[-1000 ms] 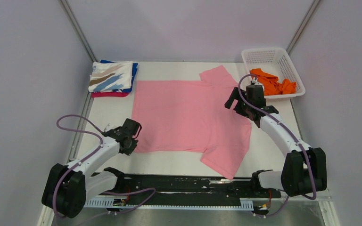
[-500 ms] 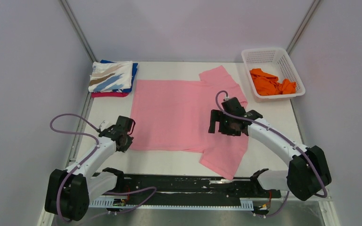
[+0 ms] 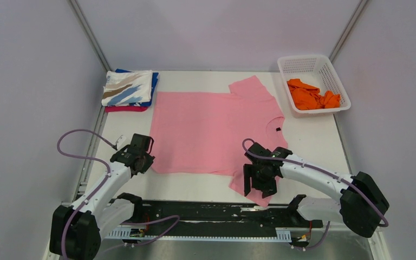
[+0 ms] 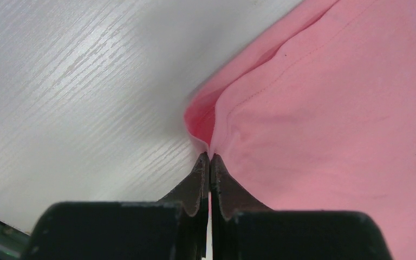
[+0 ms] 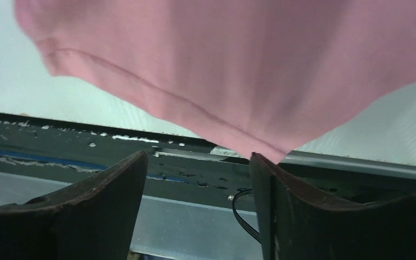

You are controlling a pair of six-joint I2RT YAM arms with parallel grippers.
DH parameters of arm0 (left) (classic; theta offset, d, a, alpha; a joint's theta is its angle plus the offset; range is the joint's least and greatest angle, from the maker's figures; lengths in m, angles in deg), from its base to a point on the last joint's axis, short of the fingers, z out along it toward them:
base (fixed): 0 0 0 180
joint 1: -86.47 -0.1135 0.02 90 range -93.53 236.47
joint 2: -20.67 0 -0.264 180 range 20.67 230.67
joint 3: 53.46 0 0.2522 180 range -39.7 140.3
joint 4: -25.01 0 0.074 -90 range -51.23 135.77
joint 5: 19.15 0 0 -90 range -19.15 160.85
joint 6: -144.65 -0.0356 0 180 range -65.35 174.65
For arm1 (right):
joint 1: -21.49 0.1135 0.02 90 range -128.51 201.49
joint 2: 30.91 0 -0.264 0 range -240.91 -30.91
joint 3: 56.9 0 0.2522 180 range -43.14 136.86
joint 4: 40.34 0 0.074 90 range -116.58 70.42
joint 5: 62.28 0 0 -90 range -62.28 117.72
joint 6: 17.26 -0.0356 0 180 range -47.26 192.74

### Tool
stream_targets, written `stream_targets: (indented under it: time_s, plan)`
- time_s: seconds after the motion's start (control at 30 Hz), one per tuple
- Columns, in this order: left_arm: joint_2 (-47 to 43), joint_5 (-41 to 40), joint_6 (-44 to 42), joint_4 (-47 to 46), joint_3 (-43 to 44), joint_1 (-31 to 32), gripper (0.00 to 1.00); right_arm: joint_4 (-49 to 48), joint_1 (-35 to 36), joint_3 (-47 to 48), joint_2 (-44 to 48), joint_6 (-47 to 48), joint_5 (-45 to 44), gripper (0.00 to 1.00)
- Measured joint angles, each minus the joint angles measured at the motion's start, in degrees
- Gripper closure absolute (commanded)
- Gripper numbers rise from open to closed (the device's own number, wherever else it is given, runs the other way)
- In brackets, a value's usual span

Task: Fold and stack the t-shirts
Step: Grab the side of the flattened tshirt closest away from the robot with both arms

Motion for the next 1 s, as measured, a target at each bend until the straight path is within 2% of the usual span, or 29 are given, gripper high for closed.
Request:
stream_targets:
  time_s: [0.3,0.47,0.67,1.0]
  plan:
    - [-0.17,0.46,-0.31,0.52,0.00,0.00,1.00,-1.33,0.94,-4.00,-2.91,-6.58,-2.91,0.43]
    - [-0.61,0.46,-0.55,0.90,-0.22,0.00,1.00,-1.49,1.84,-5.18,-3.61,-8.98,-4.74,0.66]
    - [-0.76,0.48,-1.60,2.38,-0.26,0.00,1.00,-1.22,2.27,-5.53,-3.02,-11.52,-5.05,1.00]
    - [-5.99,2.29,-3.61,8.28,-0.26,0.00,1.00,0.90,6.40,-6.23,2.01,-14.64,-5.11,1.00]
